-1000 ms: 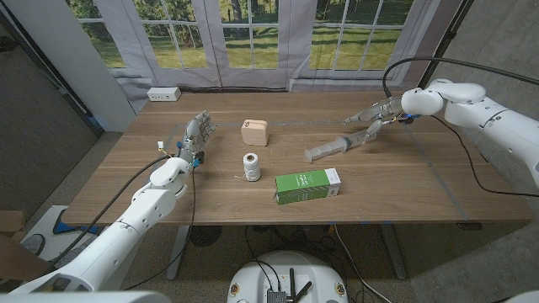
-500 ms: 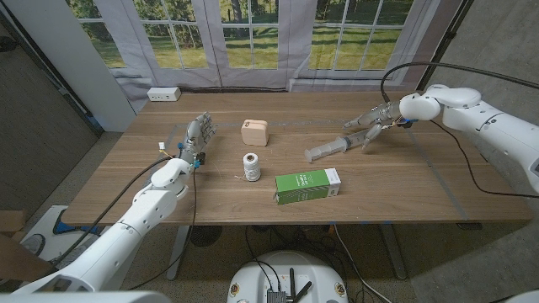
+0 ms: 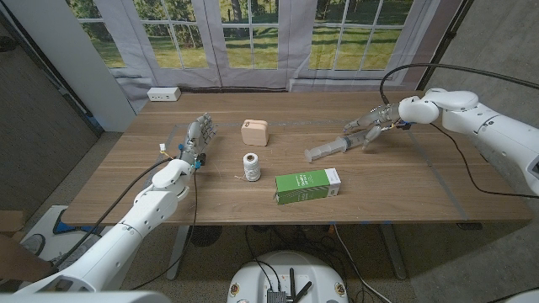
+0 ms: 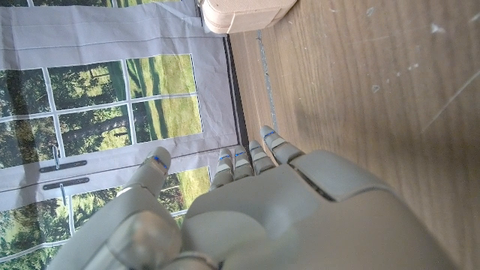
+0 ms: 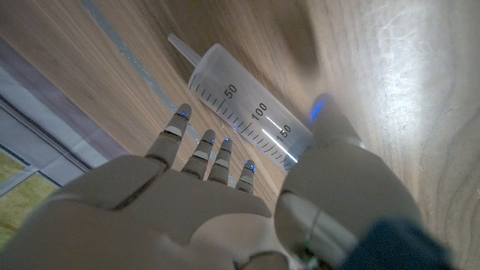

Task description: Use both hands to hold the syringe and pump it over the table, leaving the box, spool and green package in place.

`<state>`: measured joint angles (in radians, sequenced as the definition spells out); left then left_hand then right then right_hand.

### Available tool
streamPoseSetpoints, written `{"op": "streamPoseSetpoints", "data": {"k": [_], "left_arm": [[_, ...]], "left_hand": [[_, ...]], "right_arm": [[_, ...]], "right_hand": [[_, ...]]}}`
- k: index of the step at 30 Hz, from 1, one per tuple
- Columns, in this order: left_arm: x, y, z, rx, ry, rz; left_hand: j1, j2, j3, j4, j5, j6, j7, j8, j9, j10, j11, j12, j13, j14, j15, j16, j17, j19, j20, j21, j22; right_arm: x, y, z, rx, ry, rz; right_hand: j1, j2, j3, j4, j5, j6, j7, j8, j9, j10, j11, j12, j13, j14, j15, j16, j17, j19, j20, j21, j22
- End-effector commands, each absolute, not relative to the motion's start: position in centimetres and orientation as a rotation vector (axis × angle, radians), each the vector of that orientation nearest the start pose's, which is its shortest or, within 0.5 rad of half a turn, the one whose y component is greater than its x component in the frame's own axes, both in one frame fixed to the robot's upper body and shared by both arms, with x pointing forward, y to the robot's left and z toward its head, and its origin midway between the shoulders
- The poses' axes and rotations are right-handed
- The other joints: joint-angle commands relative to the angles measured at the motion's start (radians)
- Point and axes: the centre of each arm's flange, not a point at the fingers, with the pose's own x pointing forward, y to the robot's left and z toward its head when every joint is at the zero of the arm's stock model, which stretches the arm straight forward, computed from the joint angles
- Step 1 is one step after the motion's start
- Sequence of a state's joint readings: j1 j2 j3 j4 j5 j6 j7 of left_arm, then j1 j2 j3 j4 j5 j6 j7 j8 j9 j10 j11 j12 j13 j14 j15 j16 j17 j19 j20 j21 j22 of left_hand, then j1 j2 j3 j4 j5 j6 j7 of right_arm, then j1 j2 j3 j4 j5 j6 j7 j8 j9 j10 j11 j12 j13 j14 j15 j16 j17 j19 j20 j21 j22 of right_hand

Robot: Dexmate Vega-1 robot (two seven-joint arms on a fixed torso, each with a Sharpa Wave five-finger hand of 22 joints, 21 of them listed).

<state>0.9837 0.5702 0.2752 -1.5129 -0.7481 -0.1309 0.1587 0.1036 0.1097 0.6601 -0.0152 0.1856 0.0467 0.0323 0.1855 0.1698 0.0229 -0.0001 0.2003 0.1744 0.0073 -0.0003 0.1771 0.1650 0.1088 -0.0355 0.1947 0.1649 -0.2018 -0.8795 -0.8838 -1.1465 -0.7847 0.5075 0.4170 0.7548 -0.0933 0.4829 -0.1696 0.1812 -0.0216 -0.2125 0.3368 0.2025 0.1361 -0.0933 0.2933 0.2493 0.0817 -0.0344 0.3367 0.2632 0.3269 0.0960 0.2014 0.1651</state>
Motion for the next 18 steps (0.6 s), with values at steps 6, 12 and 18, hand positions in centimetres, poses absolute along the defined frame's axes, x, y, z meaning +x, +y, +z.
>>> {"op": "streamPoseSetpoints", "data": {"k": [6, 12, 18], "left_arm": [[63.19, 31.93, -4.52, -0.168, -0.476, -0.068], [63.36, 31.88, -4.64, -0.17, -0.467, -0.069], [63.43, 31.97, -4.58, -0.169, -0.464, -0.067]], "left_hand": [[-0.01, 0.048, 0.011, 0.0, 0.001, 0.009, 0.002, 0.0, 0.006, 0.014, 0.002, 0.0, 0.004, 0.009, 0.003, 0.003, 0.005, 0.011, -0.009, -0.001, 0.005], [-0.012, 0.048, 0.012, 0.001, 0.001, 0.009, 0.002, -0.001, 0.006, 0.014, 0.002, 0.0, 0.004, 0.01, 0.003, 0.003, 0.006, 0.012, -0.009, -0.001, 0.005], [-0.014, 0.047, 0.013, 0.002, 0.001, 0.01, 0.002, -0.001, 0.006, 0.016, 0.001, 0.0, 0.004, 0.012, 0.004, 0.003, 0.006, 0.015, -0.009, 0.0, 0.005]], "right_arm": [[67.23, -33.52, 7.0, -2.129, -0.382, 0.381], [67.33, -33.48, 6.83, -2.134, -0.401, 0.367], [67.34, -33.45, 6.6, -2.13, -0.429, 0.351]], "right_hand": [[0.055, 0.001, -0.003, 0.0, -0.003, 0.132, -0.005, 0.045, 0.0, 0.117, -0.025, 0.028, 0.001, 0.108, -0.058, 0.044, 0.001, 0.075, -0.038, 0.008, 0.004], [0.073, 0.005, -0.01, 0.002, -0.004, 0.194, -0.005, 0.065, 0.001, 0.188, -0.048, 0.047, 0.005, 0.168, -0.082, 0.071, 0.004, 0.087, -0.048, 0.002, 0.004], [0.096, 0.017, -0.016, 0.003, -0.005, 0.262, -0.006, 0.088, 0.003, 0.258, -0.062, 0.065, 0.01, 0.237, -0.107, 0.107, 0.009, 0.089, -0.05, -0.004, 0.004]]}}
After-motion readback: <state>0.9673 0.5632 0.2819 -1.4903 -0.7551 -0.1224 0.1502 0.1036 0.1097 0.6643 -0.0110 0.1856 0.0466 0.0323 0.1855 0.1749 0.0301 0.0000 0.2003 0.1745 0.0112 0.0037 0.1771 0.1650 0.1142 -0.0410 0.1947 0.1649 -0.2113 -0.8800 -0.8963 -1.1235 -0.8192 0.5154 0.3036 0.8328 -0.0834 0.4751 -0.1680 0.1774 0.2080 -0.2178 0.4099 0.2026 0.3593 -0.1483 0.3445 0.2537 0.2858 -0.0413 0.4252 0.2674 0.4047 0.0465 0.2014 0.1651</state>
